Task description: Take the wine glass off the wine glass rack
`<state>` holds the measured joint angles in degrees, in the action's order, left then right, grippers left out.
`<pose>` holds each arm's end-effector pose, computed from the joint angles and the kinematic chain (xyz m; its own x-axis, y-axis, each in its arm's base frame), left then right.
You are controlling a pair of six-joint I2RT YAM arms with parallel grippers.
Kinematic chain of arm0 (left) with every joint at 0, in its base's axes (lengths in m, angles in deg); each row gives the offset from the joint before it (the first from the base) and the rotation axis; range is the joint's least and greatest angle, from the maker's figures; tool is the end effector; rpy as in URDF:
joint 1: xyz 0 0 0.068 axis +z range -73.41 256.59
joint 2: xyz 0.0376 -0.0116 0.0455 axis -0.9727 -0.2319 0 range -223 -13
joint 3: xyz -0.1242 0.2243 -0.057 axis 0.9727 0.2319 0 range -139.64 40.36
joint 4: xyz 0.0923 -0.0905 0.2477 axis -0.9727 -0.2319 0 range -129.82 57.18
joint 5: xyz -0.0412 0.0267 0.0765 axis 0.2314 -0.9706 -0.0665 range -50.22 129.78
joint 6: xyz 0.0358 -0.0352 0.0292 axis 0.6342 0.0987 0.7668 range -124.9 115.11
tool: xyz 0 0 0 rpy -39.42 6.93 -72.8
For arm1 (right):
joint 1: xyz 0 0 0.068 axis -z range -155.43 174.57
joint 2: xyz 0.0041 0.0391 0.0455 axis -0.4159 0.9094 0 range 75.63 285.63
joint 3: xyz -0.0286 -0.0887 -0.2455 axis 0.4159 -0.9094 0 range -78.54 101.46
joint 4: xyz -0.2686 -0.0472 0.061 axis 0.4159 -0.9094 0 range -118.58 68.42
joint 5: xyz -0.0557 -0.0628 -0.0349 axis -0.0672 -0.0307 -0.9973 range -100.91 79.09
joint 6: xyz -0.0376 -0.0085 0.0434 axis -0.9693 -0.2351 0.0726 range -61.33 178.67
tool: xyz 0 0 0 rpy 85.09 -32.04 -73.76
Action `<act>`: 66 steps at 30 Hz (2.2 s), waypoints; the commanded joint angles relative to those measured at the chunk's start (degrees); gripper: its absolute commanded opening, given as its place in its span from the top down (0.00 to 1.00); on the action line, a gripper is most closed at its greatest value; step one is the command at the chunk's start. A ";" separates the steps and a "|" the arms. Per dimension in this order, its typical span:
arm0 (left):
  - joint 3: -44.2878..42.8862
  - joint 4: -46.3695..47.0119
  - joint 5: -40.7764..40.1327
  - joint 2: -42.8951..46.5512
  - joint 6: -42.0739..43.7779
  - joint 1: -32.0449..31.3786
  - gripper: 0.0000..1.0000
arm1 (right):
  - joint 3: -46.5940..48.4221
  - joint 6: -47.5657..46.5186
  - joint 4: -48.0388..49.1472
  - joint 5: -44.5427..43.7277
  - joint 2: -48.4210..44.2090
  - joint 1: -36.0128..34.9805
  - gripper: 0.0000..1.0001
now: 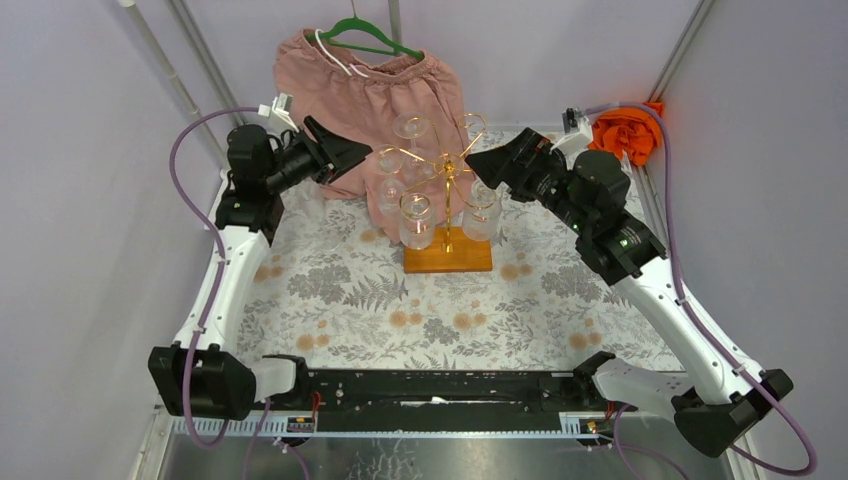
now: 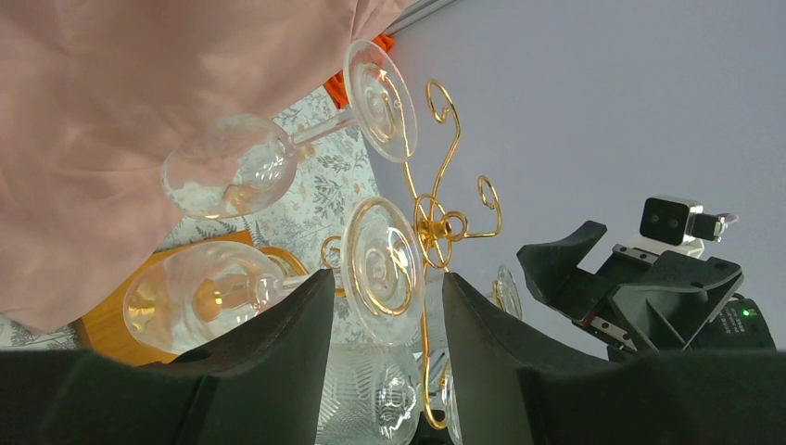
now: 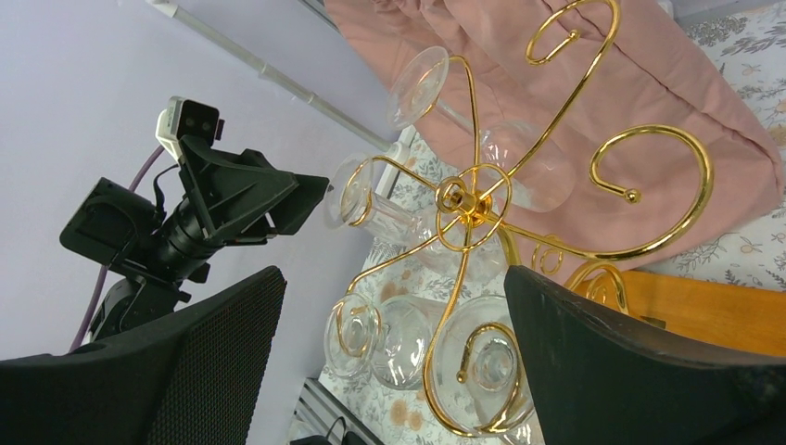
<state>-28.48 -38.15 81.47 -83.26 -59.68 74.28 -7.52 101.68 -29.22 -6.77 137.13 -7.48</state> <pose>0.3029 -0.0399 0.3932 -0.6314 -0.5852 -0.5089 0.3021 0.4187 -0.8564 0.2230 0.1432 0.4429 -0.3824 0.5633 -0.7325 -0.4509 0.5782 0.6800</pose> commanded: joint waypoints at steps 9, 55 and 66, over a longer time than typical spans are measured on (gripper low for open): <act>1.64 4.70 1.59 -2.07 -0.57 -1.80 0.46 | 0.80 1.05 3.48 1.11 1.44 -0.27 0.03; 4.43 14.90 4.79 -5.06 -19.63 -0.39 1.00 | -0.01 1.92 5.31 2.31 2.88 -0.28 0.04; 4.71 20.63 5.87 -5.84 -26.49 1.34 1.00 | 0.34 2.03 5.55 3.05 3.72 -0.25 0.04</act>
<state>-23.10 -24.24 85.91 -88.83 -82.85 74.96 -8.04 103.49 -25.53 -5.22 140.63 -7.48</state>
